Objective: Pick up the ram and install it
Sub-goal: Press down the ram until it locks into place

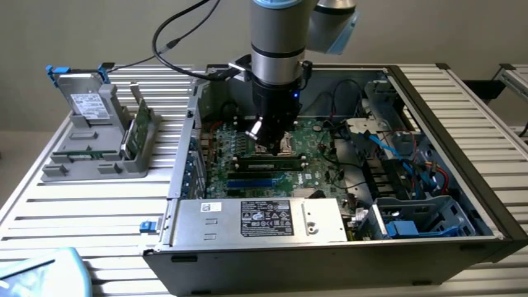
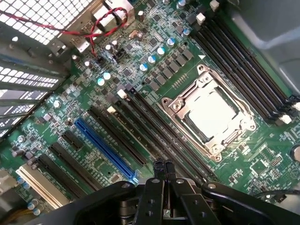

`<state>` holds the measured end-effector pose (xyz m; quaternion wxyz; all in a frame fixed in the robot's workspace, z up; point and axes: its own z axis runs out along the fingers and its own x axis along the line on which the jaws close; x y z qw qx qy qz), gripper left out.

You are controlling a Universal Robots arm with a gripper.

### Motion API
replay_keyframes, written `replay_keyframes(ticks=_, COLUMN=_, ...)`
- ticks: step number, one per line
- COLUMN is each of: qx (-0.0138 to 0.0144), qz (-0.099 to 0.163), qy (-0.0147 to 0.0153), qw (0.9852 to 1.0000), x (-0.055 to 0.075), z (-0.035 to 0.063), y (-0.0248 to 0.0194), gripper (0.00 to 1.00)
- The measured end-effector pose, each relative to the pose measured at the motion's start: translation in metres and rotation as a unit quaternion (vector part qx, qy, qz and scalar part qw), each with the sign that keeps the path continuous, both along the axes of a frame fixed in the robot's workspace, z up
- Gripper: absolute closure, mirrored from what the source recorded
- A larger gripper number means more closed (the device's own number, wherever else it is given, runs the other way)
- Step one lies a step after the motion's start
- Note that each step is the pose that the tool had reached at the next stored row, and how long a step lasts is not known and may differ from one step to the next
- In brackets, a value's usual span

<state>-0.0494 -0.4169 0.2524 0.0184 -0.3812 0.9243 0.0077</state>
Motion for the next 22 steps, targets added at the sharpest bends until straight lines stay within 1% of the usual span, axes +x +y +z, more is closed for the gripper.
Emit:
replay_keyframes(ticks=3, qx=0.0011, qz=-0.020, qy=0.0000, qw=0.9998, x=0.0000, z=0.0000, y=0.0000, gripper=0.89)
replay_keyframes(ticks=6, qx=0.0018, qz=-0.040, qy=0.0000, qw=0.9992, x=0.0000, z=0.0000, y=0.0000, gripper=0.89)
replay_keyframes(ticks=11, qx=0.0028, qz=-0.074, qy=0.0000, qw=0.9972, x=0.0000, z=0.0000, y=0.0000, gripper=0.89)
replay_keyframes(ticks=13, qx=0.0028, qz=-0.088, qy=0.0001, qw=0.9961, x=-0.0001, z=0.0001, y=-0.0001, gripper=0.89)
replay_keyframes(ticks=17, qx=0.0033, qz=-0.114, qy=0.0000, qw=0.9934, x=0.0000, z=0.0000, y=0.0000, gripper=0.89)
replay_keyframes(ticks=22, qx=0.0044, qz=-0.147, qy=0.0001, qw=0.9891, x=0.0000, z=0.0000, y=0.0000, gripper=0.89)
